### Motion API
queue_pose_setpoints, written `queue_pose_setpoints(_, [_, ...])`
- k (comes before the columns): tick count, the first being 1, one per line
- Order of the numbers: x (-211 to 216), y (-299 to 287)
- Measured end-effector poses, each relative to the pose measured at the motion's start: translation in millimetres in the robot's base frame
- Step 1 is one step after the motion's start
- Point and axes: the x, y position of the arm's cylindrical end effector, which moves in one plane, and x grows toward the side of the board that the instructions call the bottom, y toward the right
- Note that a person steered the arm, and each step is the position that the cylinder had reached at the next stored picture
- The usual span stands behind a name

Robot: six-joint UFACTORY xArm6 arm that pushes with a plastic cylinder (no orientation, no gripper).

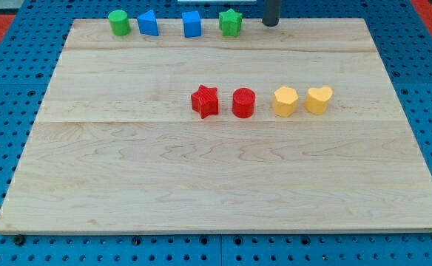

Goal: Slide the green star towards the blue cube

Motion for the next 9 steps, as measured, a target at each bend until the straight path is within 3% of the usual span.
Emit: queue_pose_setpoints(9, [-8,-45])
